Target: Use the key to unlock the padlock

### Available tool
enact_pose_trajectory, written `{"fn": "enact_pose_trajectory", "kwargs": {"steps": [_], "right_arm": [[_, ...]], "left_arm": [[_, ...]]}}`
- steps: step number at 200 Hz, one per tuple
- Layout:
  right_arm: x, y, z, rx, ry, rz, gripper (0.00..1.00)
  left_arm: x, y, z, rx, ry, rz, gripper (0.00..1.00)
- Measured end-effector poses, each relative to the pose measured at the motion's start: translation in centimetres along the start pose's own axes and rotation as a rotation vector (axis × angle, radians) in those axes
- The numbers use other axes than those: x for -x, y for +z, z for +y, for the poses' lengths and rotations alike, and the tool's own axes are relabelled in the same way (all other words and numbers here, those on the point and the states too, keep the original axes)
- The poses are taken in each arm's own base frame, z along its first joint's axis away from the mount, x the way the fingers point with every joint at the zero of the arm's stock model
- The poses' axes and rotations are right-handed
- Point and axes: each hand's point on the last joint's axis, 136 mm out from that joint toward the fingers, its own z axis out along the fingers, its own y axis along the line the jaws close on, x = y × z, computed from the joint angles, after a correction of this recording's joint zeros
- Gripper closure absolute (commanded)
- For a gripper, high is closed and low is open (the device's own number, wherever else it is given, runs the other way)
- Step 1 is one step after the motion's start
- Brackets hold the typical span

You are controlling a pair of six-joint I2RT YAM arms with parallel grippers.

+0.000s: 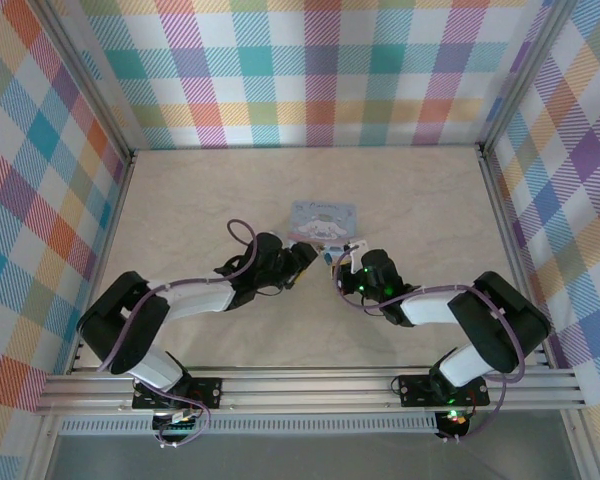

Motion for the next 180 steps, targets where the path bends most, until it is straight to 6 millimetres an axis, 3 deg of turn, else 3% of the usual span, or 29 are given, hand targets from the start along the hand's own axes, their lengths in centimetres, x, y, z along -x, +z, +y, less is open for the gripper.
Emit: {"fn": "enact_pose_trajectory", "kwargs": {"steps": [93,132,180], "right_arm": [[-1.8,0.6,-0.2,0.036,0.363,0.063,1.0],[-3.6,1.1,-1.6,0.034,0.49,0.102,1.0],[-3.0,0.9,-1.1,0.062,0.491,0.094,0.75]], "left_arm": [[4.7,-3.6,3.1,0.155,0.078,-0.077,0.28],[7.2,-4.2,2.3,0.177,0.125,-0.094,0.27],[9.2,-3.2,-0.4,0.203,0.249,-0.084,0.25]]}}
